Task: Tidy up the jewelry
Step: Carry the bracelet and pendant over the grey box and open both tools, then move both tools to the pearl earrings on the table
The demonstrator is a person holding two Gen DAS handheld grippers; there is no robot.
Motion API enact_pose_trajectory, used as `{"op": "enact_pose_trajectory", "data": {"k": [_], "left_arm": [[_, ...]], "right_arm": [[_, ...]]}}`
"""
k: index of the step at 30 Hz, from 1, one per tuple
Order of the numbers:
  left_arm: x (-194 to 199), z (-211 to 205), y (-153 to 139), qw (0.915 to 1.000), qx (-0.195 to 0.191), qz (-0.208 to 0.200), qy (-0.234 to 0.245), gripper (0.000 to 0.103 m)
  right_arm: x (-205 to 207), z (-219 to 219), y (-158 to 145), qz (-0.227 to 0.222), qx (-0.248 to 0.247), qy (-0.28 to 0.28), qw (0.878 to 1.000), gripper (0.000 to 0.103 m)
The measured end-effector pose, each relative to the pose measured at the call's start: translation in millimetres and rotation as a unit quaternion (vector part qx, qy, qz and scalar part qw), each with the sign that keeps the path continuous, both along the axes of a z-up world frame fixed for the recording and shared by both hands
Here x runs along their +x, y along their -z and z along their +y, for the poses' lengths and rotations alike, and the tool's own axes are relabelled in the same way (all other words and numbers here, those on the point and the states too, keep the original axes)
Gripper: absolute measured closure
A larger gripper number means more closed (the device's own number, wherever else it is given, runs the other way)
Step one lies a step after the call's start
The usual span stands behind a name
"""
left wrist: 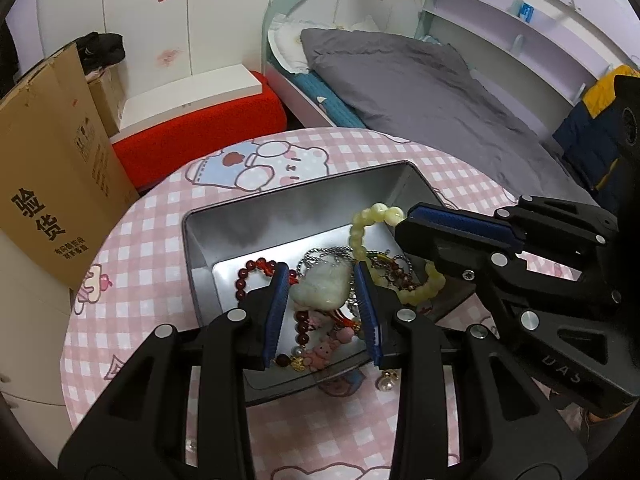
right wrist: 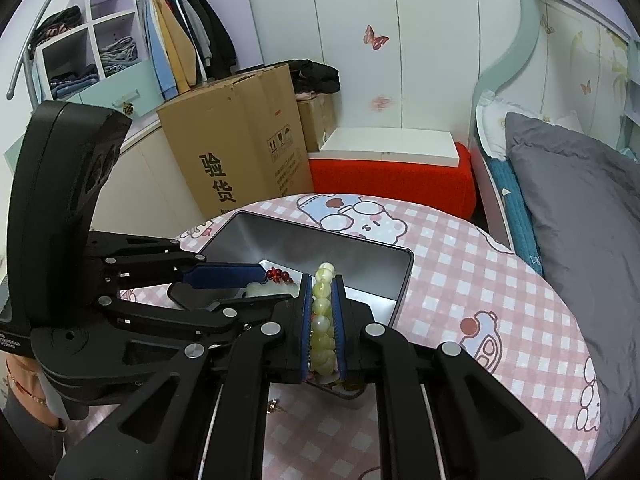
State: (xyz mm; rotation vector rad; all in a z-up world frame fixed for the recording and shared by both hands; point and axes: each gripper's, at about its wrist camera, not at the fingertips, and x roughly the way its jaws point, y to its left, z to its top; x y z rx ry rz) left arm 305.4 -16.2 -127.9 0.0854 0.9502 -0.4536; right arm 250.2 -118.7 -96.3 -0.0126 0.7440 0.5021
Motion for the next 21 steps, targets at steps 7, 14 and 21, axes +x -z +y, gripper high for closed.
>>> {"op": "enact_pose_trajectory", "data": {"k": [7, 14, 21], "left_arm": [[-7, 6, -9, 0.9998, -0.014, -0.006, -0.01, 0.054], [-25, 24, -27, 0.999, -0.031, -0.022, -0.025, 0.054], [-53, 60, -44, 0.9963, -0.043, -0.048, -0.057, 0.054]], "right_arm": [[-5, -5, -8, -0.003, 0.002, 0.006, 1.0, 0.094], [-21, -8, -16, -0.009, 0.002, 0.005, 1.0, 0.094], [-42, -15, -21, -0.013, 0.009, 0.013, 1.0, 0.094]]}}
